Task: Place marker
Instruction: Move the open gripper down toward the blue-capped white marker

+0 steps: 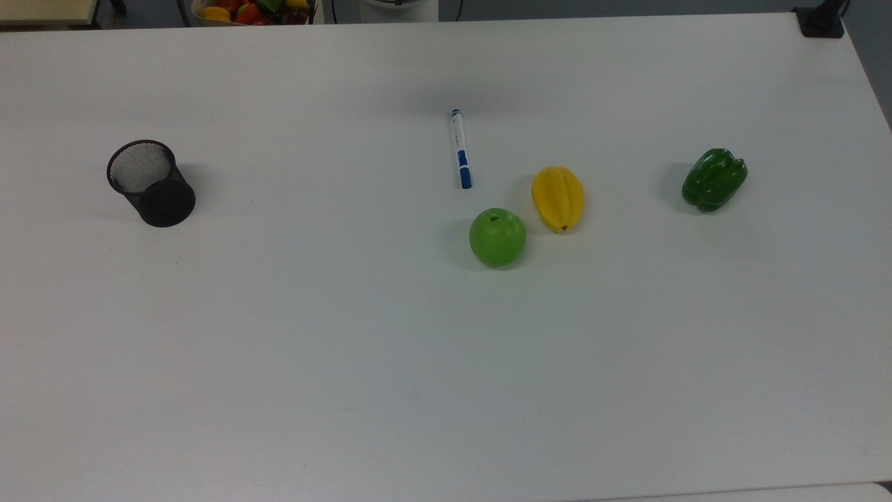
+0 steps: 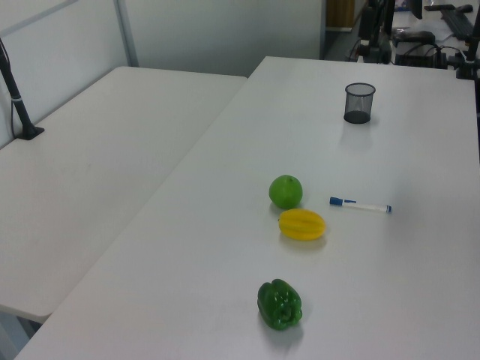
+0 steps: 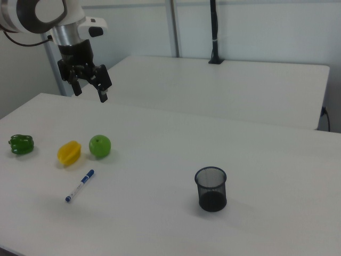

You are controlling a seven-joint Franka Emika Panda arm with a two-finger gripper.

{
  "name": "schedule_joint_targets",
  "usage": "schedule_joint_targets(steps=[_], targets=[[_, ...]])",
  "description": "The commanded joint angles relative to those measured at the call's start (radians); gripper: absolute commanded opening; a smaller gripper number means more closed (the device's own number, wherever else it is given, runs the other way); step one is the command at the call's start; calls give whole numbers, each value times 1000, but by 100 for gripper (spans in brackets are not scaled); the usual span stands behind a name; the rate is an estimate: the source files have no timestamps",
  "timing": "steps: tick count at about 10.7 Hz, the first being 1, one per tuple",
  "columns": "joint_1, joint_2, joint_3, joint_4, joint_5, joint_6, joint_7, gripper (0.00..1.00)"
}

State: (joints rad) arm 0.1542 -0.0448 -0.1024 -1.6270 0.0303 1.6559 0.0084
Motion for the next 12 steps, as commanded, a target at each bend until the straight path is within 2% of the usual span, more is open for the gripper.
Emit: schedule_joint_targets(steps=[1,10,12], targets=[[27,-17,-19,-16,-15,19,24,100],[28,-17,-14,-25,-10,24,10,100],[28,-12,-5,-51,-9,21,-62,100]])
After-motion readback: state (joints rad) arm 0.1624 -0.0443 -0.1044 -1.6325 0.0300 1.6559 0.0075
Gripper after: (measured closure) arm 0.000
